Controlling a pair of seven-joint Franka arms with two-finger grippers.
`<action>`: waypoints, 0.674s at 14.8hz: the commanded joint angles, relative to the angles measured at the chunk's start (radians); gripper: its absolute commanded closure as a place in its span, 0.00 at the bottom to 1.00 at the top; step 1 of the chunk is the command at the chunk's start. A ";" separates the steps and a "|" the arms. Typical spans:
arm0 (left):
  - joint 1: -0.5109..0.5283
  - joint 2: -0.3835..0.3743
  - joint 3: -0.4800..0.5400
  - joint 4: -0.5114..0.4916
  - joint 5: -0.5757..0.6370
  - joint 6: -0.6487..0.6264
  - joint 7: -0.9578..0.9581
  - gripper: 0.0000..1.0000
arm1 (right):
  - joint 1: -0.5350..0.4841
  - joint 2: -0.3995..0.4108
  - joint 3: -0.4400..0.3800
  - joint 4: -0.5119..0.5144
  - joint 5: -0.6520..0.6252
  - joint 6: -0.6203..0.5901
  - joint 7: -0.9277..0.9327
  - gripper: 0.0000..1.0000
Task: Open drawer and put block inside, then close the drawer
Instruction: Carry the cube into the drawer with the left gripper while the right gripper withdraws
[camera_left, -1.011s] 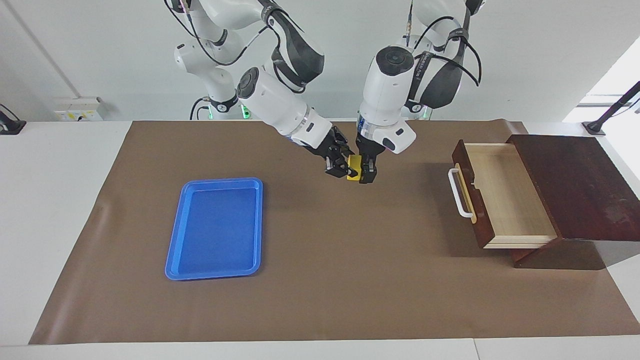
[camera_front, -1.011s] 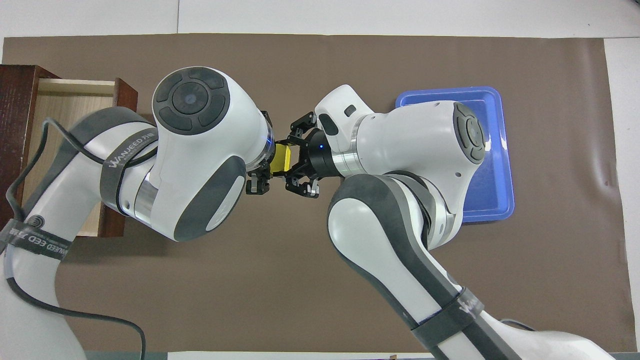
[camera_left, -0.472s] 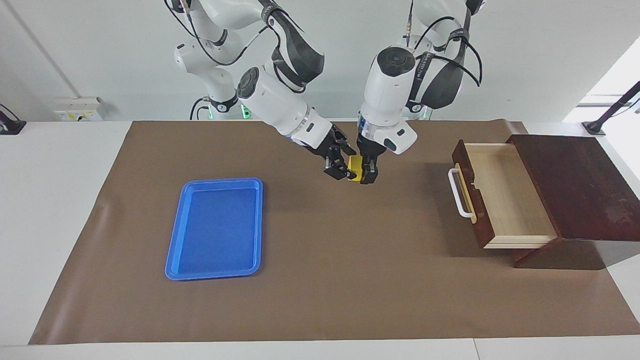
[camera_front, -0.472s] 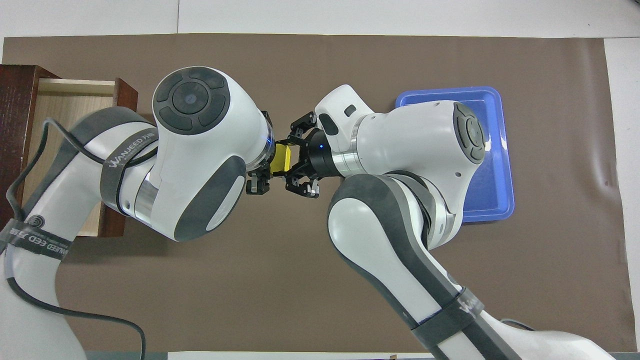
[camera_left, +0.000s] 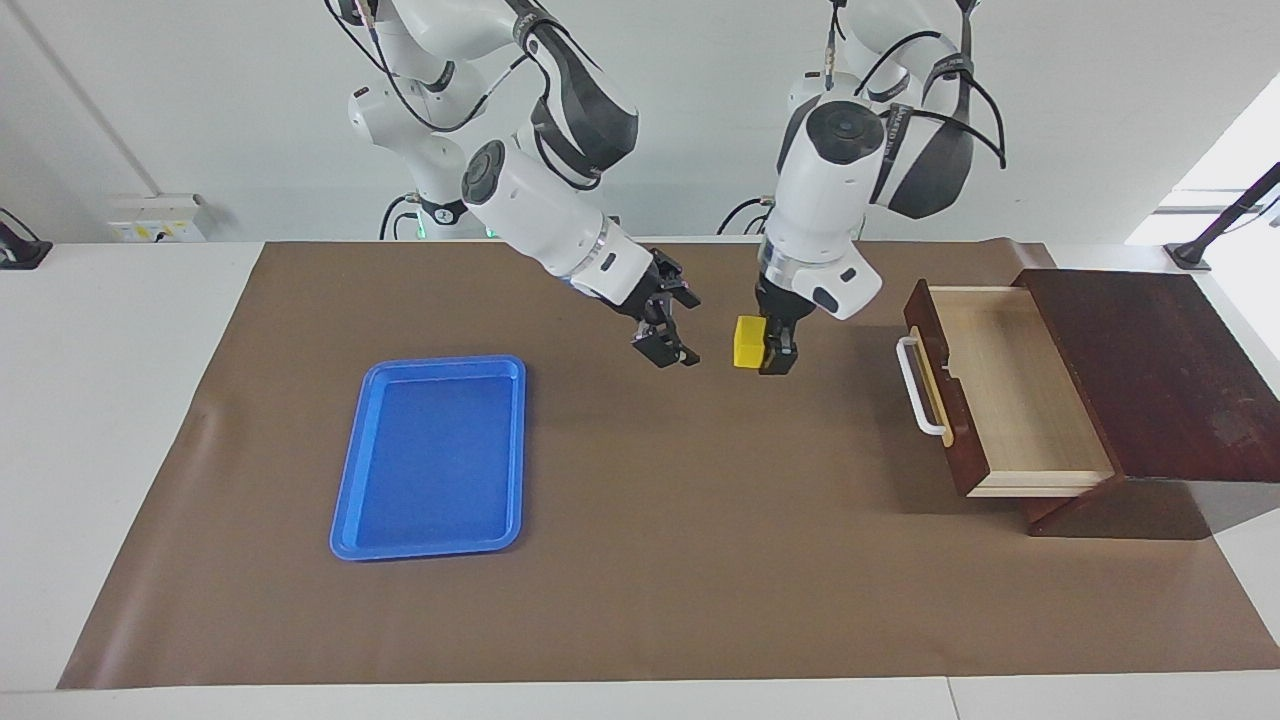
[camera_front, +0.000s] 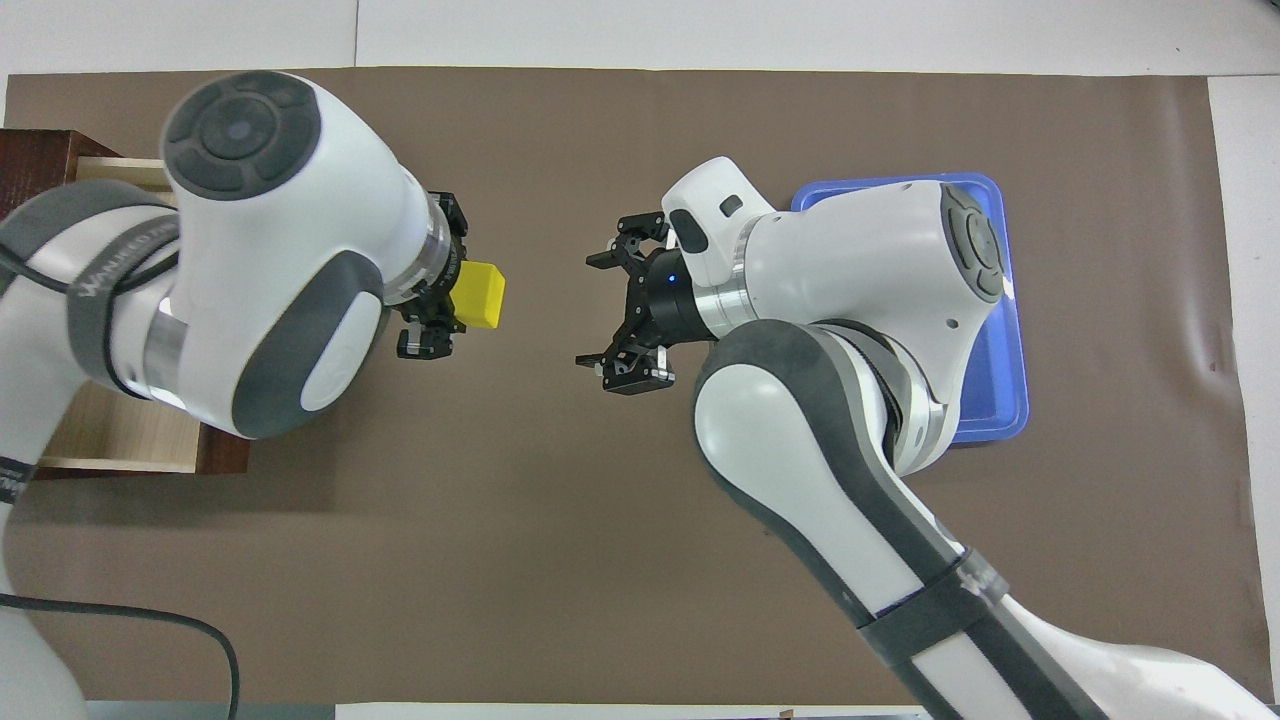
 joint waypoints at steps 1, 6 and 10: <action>0.152 -0.061 -0.005 0.001 -0.005 -0.064 0.166 1.00 | -0.095 -0.014 0.005 -0.001 -0.012 -0.096 0.026 0.00; 0.393 -0.074 -0.003 -0.040 -0.004 -0.049 0.426 1.00 | -0.244 -0.031 0.000 0.010 -0.131 -0.223 0.138 0.00; 0.446 -0.116 0.001 -0.191 0.004 0.072 0.497 1.00 | -0.311 -0.072 -0.002 0.019 -0.274 -0.286 0.333 0.00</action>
